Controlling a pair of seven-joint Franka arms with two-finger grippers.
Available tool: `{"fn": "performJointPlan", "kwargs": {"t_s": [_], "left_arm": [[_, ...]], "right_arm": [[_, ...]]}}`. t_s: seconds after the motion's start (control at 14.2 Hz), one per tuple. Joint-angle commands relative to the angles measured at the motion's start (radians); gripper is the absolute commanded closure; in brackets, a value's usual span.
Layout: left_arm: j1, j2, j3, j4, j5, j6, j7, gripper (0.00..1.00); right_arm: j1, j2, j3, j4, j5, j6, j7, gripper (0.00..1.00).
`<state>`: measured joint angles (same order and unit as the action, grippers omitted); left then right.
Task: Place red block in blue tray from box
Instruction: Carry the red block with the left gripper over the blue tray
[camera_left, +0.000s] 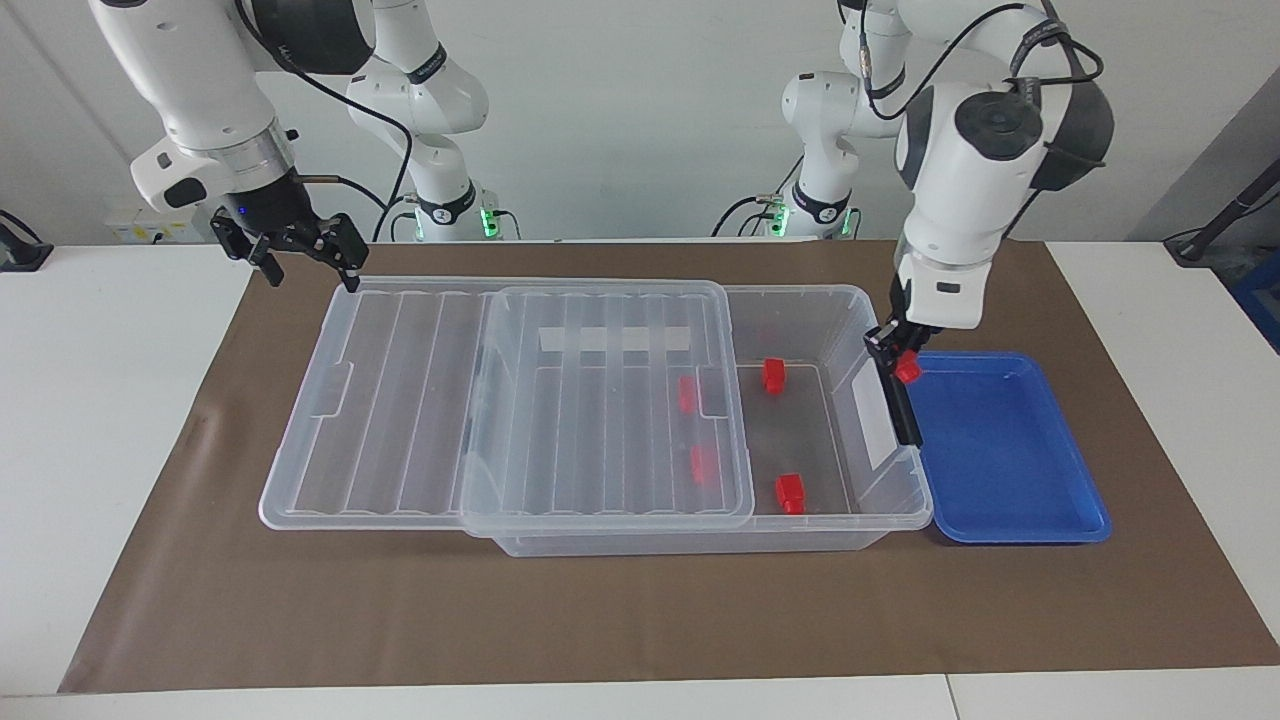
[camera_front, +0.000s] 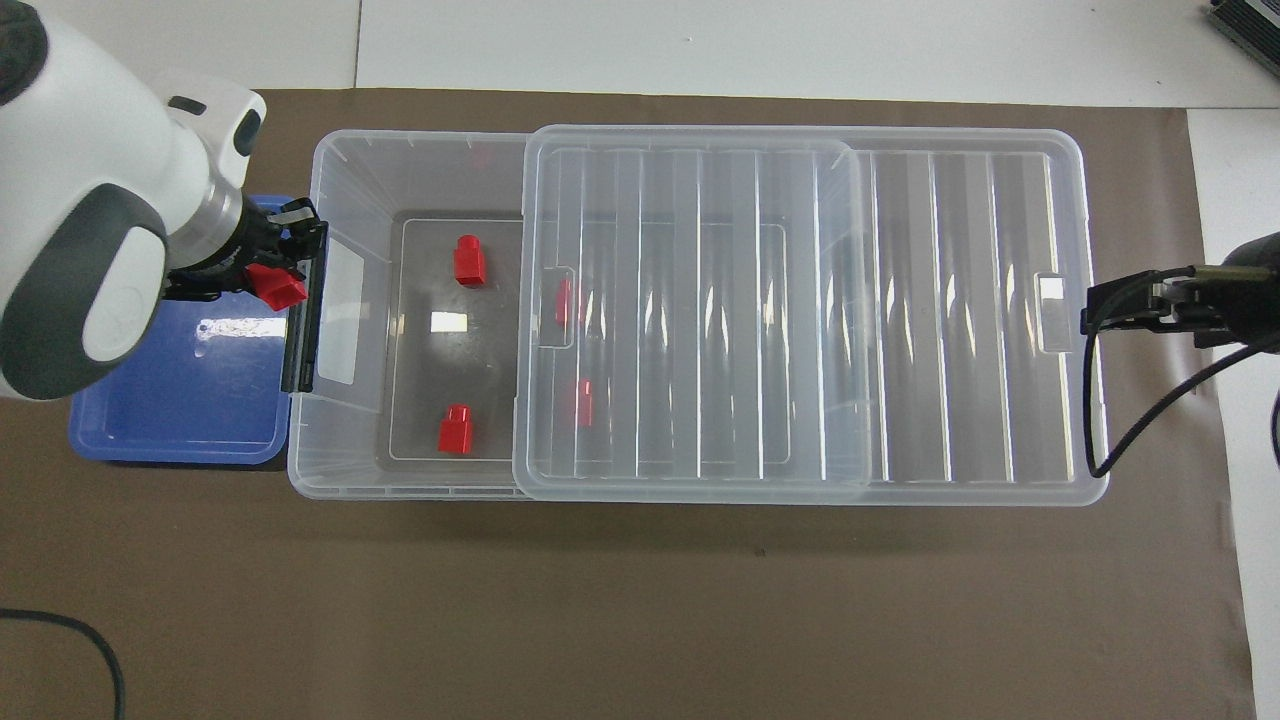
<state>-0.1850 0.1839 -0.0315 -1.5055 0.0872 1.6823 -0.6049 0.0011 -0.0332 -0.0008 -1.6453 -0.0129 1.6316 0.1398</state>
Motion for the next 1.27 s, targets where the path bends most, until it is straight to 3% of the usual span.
{"fn": "performJointPlan", "kwargs": {"t_s": [0.0,0.14,0.35,0.49,0.56,0.7,0.77,0.99,1.2], "left_arm": [[0.071,-0.012,-0.005,0.031,-0.027,-0.062,0.179,1.0],[0.11,-0.03,-0.007,0.025,-0.023,-0.053,0.372,1.0],[0.162,-0.032,-0.008,0.019,-0.023,-0.044,0.505,1.0],[0.206,-0.034,-0.008,0.015,-0.021,-0.041,0.647,1.0],[0.231,-0.044,-0.008,-0.01,-0.021,-0.024,0.713,1.0],[0.245,-0.069,-0.008,-0.074,-0.023,0.043,0.737,1.0],[0.248,-0.09,-0.007,-0.129,-0.024,0.106,0.735,1.0],[0.326,-0.119,-0.008,-0.33,-0.035,0.346,0.744,1.0],[0.34,-0.092,-0.008,-0.39,-0.055,0.473,0.741,1.0]], "right_arm": [[0.002,-0.013,-0.018,-0.013,-0.001,-0.001,-0.031,0.0],[-0.006,-0.01,-0.019,-0.011,-0.001,-0.001,-0.055,0.0],[-0.07,0.004,-0.019,-0.01,-0.001,0.019,-0.165,0.0],[-0.121,0.027,-0.018,-0.011,0.007,0.056,-0.256,0.11],[-0.137,0.038,-0.019,-0.011,0.01,0.079,-0.32,0.26],[-0.183,0.085,-0.018,-0.011,0.024,0.137,-0.458,0.82],[-0.2,0.113,-0.018,-0.013,0.051,0.177,-0.51,1.0],[-0.208,0.18,-0.018,-0.017,0.073,0.282,-0.545,1.0],[-0.21,0.231,-0.018,-0.022,0.135,0.361,-0.584,1.0]]}}
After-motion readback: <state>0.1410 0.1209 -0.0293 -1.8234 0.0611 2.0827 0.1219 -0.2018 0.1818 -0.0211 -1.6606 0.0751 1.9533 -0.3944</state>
